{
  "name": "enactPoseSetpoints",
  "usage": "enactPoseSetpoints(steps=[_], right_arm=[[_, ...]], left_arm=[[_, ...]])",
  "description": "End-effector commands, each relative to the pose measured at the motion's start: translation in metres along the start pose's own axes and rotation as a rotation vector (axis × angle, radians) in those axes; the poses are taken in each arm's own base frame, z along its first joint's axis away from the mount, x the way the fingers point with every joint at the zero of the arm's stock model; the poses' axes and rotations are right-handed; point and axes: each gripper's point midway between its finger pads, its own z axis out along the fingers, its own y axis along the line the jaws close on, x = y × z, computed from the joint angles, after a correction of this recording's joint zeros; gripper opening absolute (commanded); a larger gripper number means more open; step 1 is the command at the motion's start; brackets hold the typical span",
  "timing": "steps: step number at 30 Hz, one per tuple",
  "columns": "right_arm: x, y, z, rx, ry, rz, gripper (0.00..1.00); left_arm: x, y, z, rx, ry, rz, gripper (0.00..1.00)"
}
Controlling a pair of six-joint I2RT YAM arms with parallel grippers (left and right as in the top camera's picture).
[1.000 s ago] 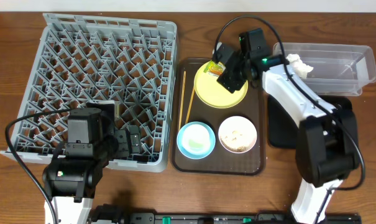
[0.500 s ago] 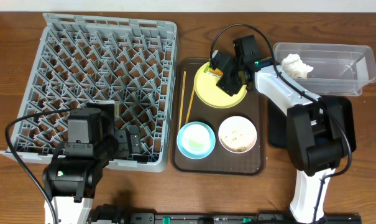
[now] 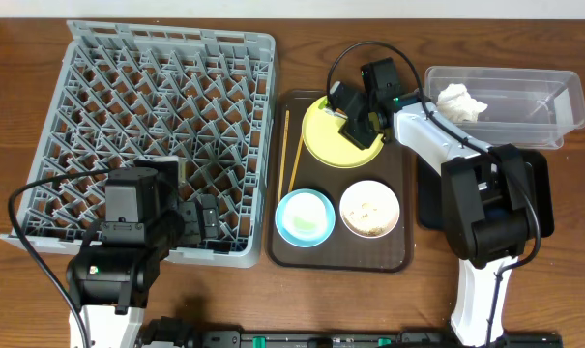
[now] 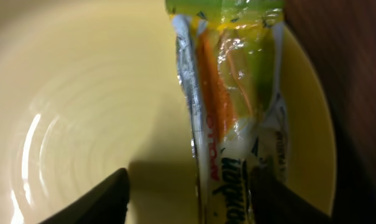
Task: Sort waste into correct bins and load items into the dishwasher
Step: 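Move the right gripper back to the plate and grasp the green wrapper, then carry the wrapper with the right gripper and drop it into the clear bin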
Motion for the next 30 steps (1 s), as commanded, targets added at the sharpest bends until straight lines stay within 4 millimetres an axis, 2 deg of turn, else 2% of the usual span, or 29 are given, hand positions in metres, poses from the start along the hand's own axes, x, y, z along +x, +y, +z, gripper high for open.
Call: enactPoseSetpoints(steps=[1, 9, 12, 15, 20, 22, 24, 26, 30], right_arm=[[0.005, 0.007, 0.008, -0.014, 0.024, 0.054, 0.46], [0.004, 0.005, 0.007, -0.005, 0.022, 0.187, 0.01], [0.002, 0.000, 0.000, 0.024, 0.022, 0.267, 0.01], [-0.005, -0.004, -0.016, 0.043, 0.002, 0.328, 0.01], [-0.026, -0.015, -0.065, 0.079, -0.077, 0.437, 0.01], [-0.035, -0.026, -0.089, 0.110, -0.132, 0.474, 0.01], [-0.039, -0.047, -0.114, 0.189, -0.186, 0.578, 0.01], [-0.030, -0.073, -0.138, 0.305, -0.220, 0.741, 0.01], [0.002, -0.117, -0.177, 0.480, -0.302, 1.142, 0.01]], left_arm=[[-0.007, -0.004, -0.006, 0.014, -0.023, -0.002, 0.98], [-0.007, -0.004, -0.006, 0.014, -0.023, -0.002, 0.98], [-0.007, -0.004, -0.006, 0.014, -0.023, -0.002, 0.98], [-0.007, -0.004, -0.006, 0.014, -0.022, -0.002, 0.98], [-0.007, -0.004, -0.006, 0.014, -0.023, -0.002, 0.98], [-0.007, -0.004, -0.006, 0.014, -0.023, -0.002, 0.98], [-0.007, -0.004, -0.006, 0.014, -0.023, -0.002, 0.98], [-0.007, -0.004, -0.006, 0.014, -0.023, -0.002, 0.98], [-0.007, -0.004, -0.006, 0.014, -0.023, -0.002, 0.98]])
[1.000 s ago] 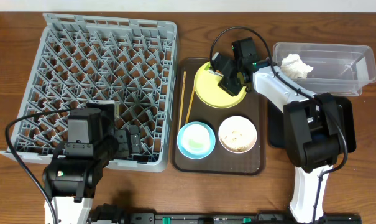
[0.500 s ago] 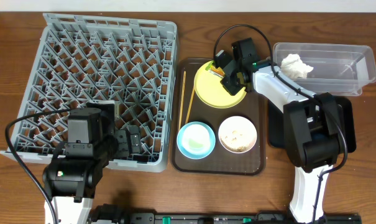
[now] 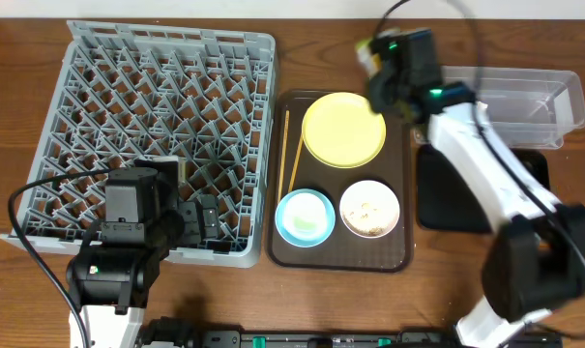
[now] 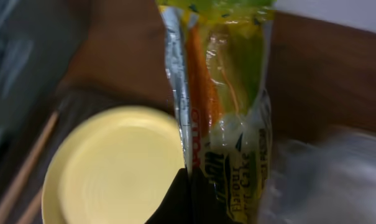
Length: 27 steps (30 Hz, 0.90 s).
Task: Sort waste into correct bins and load items into the dishwasher
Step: 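Carry the wrapper with the right gripper and drop it into the clear bin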
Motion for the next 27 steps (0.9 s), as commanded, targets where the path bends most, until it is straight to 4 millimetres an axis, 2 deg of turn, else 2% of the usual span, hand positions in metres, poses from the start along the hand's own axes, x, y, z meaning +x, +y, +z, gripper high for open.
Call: enactPoseSetpoints(steps=[1, 4, 6, 9, 12, 16, 20, 21, 22, 24, 26, 27], right_arm=[[-0.011, -0.069, -0.014, 0.214, -0.087, 0.472, 0.01], [-0.013, -0.096, -0.016, 0.243, -0.132, 0.720, 0.01], [-0.008, -0.112, -0.016, 0.269, -0.134, 0.810, 0.01], [0.010, -0.139, -0.017, 0.342, -0.124, 1.013, 0.01], [0.026, -0.157, -0.018, 0.403, -0.121, 1.190, 0.01], [0.034, -0.170, -0.012, 0.431, -0.116, 1.226, 0.01], [0.044, -0.174, -0.001, 0.449, -0.089, 1.231, 0.02], [0.044, -0.175, -0.001, 0.450, -0.090, 1.228, 0.07], [0.042, -0.176, 0.001, 0.449, -0.094, 1.215, 0.18], [0.032, -0.176, 0.002, 0.426, -0.111, 1.116, 0.63], [0.020, -0.174, 0.002, 0.391, -0.113, 0.962, 0.86], [0.016, -0.172, 0.002, 0.373, -0.106, 0.886, 0.93]], left_arm=[[-0.007, -0.004, -0.006, 0.014, -0.022, -0.002, 0.98], [-0.007, -0.004, -0.006, 0.014, -0.023, -0.002, 0.98], [-0.007, -0.004, -0.006, 0.014, -0.023, -0.002, 0.98], [-0.007, -0.004, -0.006, 0.014, -0.023, -0.002, 0.98], [-0.007, -0.004, -0.006, 0.014, -0.022, -0.002, 0.98], [-0.007, -0.004, -0.006, 0.014, -0.023, -0.002, 0.98], [-0.007, -0.004, -0.006, 0.014, -0.023, -0.002, 0.98], [-0.007, -0.004, -0.006, 0.014, -0.023, -0.002, 0.98], [-0.007, -0.004, -0.006, 0.014, -0.023, -0.002, 0.98], [-0.007, -0.004, -0.006, 0.014, -0.023, -0.002, 0.98], [-0.007, -0.004, -0.006, 0.014, -0.023, -0.002, 0.98], [-0.007, -0.004, -0.006, 0.014, -0.023, -0.002, 0.98]])
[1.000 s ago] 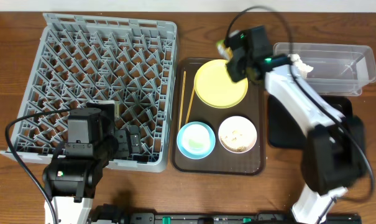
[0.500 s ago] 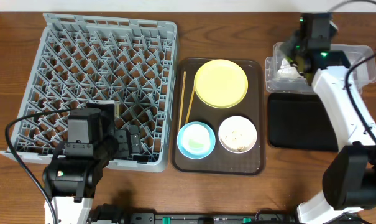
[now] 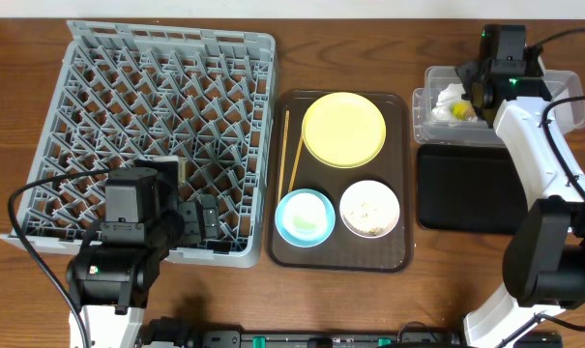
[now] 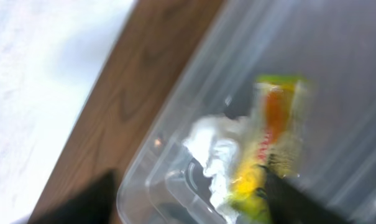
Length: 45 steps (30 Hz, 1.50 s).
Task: Sort waste into correct bins and load items into the dishwasher
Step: 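Carry the wrapper with the right gripper and drop it into the clear bin, then grasp the rim of the white rice bowl with the right gripper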
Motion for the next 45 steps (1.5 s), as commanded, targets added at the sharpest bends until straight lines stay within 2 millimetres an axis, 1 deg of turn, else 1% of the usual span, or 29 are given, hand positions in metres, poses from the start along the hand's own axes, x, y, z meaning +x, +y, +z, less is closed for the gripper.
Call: enactPoseSetpoints(steps=[1, 3, 5, 6, 7, 9, 10, 13, 16, 19, 21, 23, 26, 31, 37, 38, 40, 43, 45], right_arm=[[-0.004, 0.008, -0.006, -0.039, -0.003, -0.257, 0.95], [0.000, 0.016, -0.013, -0.082, 0.017, -0.356, 0.97], [0.008, 0.030, -0.026, -0.174, 0.061, -0.489, 0.99], [0.017, 0.038, -0.037, -0.240, 0.096, -0.579, 0.99], [0.030, 0.047, -0.054, -0.325, 0.143, -0.685, 0.99], [0.046, 0.051, -0.076, -0.395, 0.199, -0.773, 0.99], [0.054, 0.049, -0.088, -0.414, 0.228, -0.804, 0.99], [0.082, 0.036, -0.120, -0.439, 0.338, -0.902, 0.99], [0.116, 0.011, -0.145, -0.409, 0.477, -1.006, 0.95], [0.151, -0.015, -0.168, -0.373, 0.621, -1.129, 0.87], [0.167, -0.028, -0.178, -0.340, 0.687, -1.170, 0.85], [0.180, -0.036, -0.186, -0.323, 0.733, -1.204, 0.82], [0.199, -0.042, -0.193, -0.331, 0.757, -1.267, 0.80], [0.232, -0.062, -0.197, -0.317, 0.765, -1.391, 0.80], [0.276, -0.087, -0.191, -0.374, 0.785, -1.488, 0.80], [0.282, -0.092, -0.189, -0.377, 0.789, -1.502, 0.79], [0.292, -0.101, -0.182, -0.378, 0.791, -1.518, 0.71], [0.302, -0.110, -0.174, -0.377, 0.791, -1.500, 0.62], [0.307, -0.113, -0.168, -0.382, 0.783, -1.485, 0.60]], left_arm=[[-0.007, -0.004, -0.006, 0.014, -0.023, -0.002, 0.98], [-0.007, -0.004, -0.006, 0.014, -0.023, -0.002, 0.98], [-0.007, -0.004, -0.006, 0.014, -0.023, -0.002, 0.98], [-0.007, -0.004, -0.006, 0.014, -0.023, -0.002, 0.98], [-0.007, -0.004, -0.006, 0.014, -0.023, -0.002, 0.98], [-0.007, -0.004, -0.006, 0.014, -0.023, -0.002, 0.98], [-0.007, -0.004, -0.006, 0.014, -0.023, -0.002, 0.98], [-0.007, -0.004, -0.006, 0.014, -0.023, -0.002, 0.98], [-0.007, -0.004, -0.006, 0.014, -0.023, -0.002, 0.98], [-0.007, -0.004, -0.006, 0.014, -0.023, -0.002, 0.98], [-0.007, -0.004, -0.006, 0.014, -0.023, -0.002, 0.98], [-0.007, -0.004, -0.006, 0.014, -0.023, -0.002, 0.98], [-0.007, -0.004, -0.006, 0.014, -0.023, -0.002, 0.98], [-0.006, -0.004, -0.006, 0.013, -0.017, -0.002, 0.98], [-0.005, -0.003, -0.006, 0.013, -0.015, -0.003, 0.98], [-0.005, -0.003, -0.006, 0.013, -0.015, -0.003, 0.98], [-0.005, -0.004, -0.006, 0.013, -0.015, -0.003, 0.98], [-0.005, -0.003, -0.006, 0.013, -0.015, -0.003, 0.98], [-0.005, -0.003, -0.006, 0.013, -0.015, -0.003, 0.98]])
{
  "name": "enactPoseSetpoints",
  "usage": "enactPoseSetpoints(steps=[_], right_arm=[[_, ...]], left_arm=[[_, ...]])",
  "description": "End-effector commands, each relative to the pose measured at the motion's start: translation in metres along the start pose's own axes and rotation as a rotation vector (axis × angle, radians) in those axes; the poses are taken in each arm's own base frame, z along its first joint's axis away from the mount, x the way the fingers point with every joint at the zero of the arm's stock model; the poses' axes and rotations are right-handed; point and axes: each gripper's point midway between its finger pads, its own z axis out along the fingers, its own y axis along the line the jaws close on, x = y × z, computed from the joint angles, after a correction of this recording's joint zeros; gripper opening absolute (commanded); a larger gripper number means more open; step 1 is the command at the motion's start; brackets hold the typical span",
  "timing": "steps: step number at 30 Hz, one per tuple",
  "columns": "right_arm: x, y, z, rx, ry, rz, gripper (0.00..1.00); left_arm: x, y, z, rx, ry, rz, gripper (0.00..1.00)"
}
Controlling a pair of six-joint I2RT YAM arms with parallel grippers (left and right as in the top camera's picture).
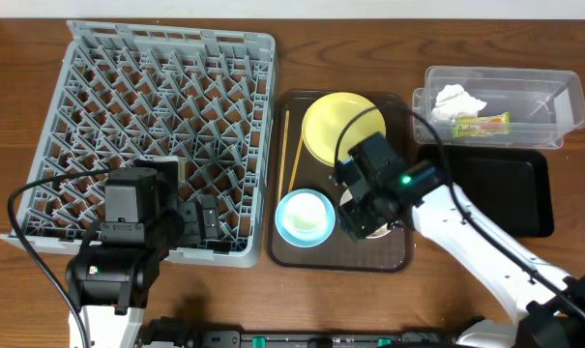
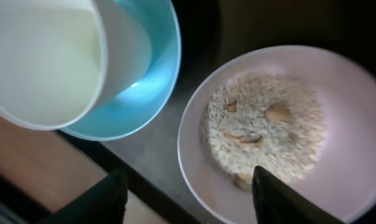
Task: Sort waste into correct bins and load items into the dishwasher
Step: 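Grasp the rim of the white rice bowl with the right gripper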
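Observation:
My right gripper (image 2: 188, 208) stands open low over the pink bowl of rice leftovers (image 2: 268, 124), one finger over its near rim and the other outside it. Seen from overhead, the right gripper (image 1: 365, 215) hides most of that bowl. Next to it is a blue bowl (image 2: 151, 81) with a white cup (image 2: 45, 56) in it. The yellow plate (image 1: 342, 126) lies bare on the brown tray (image 1: 340, 263). The yellow-green wrapper (image 1: 481, 123) and a white tissue (image 1: 459, 97) lie in the clear bin (image 1: 563, 97). My left gripper (image 1: 202, 218) rests at the grey dish rack (image 1: 157, 126).
Wooden chopsticks (image 1: 284, 150) lie along the tray's left side. A black bin (image 1: 505, 193) sits right of the tray, below the clear bin. The right arm stretches from the lower right across the table to the tray.
My right gripper was over the clear bin with the wrapper lying by the tissue. It has moved to the tray and now stands open over the pink bowl. The left arm is unchanged.
My right gripper was at the wrapper on the yellow plate. Then it held the wrapper up beyond the plate. Later the wrapper lay in the clear bin beside the tissue, gripper above. Now the gripper is open over the pink bowl.

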Motion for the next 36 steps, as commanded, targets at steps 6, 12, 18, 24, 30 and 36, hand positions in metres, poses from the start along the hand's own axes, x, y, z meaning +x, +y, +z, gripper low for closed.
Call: enactPoseSetpoints(steps=[6, 12, 18, 24, 30, 36], right_arm=[[0.010, 0.002, 0.026, -0.011, -0.037, 0.006, 0.51], [0.018, 0.010, 0.040, -0.034, -0.044, -0.026, 0.46], [0.018, 0.017, 0.046, -0.041, -0.062, -0.053, 0.31], [0.020, 0.010, 0.049, 0.009, -0.062, -0.016, 0.24], [0.019, 0.007, 0.049, 0.025, -0.065, -0.006, 0.17], [0.025, 0.006, 0.051, 0.028, -0.048, -0.004, 0.16]], left_arm=[[-0.005, -0.003, -0.005, 0.014, -0.017, -0.002, 0.98], [-0.005, -0.003, -0.005, 0.013, -0.016, -0.002, 0.98], [-0.005, -0.003, -0.005, 0.014, -0.016, -0.002, 0.98], [-0.005, -0.003, -0.005, 0.014, -0.016, -0.002, 0.98], [-0.005, -0.003, -0.005, 0.014, -0.016, -0.002, 0.98], [-0.005, -0.003, -0.005, 0.014, -0.016, -0.002, 0.98]])
